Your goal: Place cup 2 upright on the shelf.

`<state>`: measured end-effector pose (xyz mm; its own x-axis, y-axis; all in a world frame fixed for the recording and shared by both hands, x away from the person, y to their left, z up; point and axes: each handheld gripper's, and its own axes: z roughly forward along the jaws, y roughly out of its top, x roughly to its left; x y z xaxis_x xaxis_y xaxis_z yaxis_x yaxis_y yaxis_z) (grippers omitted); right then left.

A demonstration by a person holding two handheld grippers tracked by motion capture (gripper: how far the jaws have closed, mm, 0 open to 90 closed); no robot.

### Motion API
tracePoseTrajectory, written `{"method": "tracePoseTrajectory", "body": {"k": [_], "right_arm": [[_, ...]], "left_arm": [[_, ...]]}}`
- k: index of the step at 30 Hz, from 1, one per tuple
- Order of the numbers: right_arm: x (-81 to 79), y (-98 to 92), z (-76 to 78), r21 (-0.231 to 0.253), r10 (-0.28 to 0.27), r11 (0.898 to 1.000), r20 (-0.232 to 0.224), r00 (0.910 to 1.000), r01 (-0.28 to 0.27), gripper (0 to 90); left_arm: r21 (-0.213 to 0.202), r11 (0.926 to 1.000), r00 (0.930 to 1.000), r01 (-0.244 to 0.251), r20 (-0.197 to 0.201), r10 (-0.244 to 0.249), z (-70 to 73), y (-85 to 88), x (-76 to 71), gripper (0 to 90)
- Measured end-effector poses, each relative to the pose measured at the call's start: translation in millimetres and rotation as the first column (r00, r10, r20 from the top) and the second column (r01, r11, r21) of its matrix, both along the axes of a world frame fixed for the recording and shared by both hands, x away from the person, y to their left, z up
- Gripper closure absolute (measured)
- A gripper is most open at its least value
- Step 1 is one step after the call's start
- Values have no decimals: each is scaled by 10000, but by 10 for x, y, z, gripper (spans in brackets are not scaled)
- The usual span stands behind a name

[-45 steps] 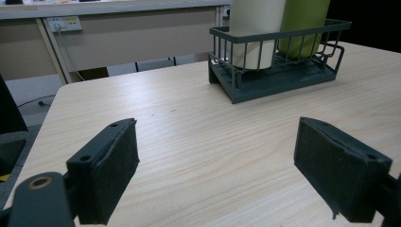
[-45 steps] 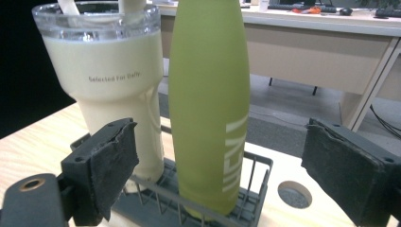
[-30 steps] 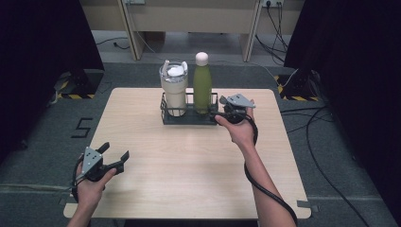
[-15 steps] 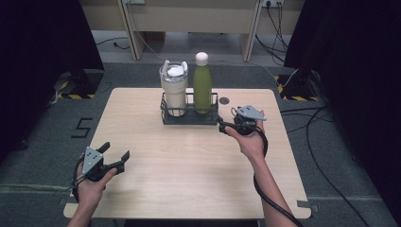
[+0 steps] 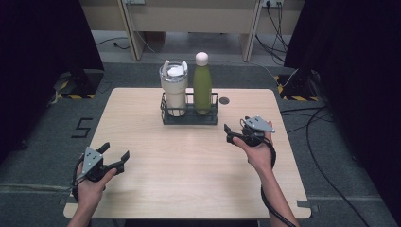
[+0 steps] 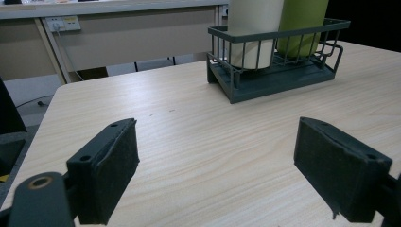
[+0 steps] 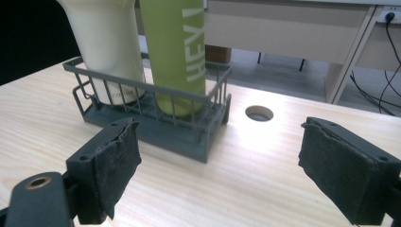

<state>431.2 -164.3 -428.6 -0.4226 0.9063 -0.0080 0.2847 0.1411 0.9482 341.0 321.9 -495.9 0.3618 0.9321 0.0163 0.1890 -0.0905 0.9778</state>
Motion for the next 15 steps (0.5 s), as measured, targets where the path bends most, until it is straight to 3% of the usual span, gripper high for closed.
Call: {"method": "tracePoseTrajectory", "body": {"k": [15], "right_arm": [[-270, -328, -200, -105, -496, 9987, -249, 9985, 494, 133]], "left_arm": [[10, 10000, 10000, -17, -32, 17, -9, -3, 3, 140]]}}
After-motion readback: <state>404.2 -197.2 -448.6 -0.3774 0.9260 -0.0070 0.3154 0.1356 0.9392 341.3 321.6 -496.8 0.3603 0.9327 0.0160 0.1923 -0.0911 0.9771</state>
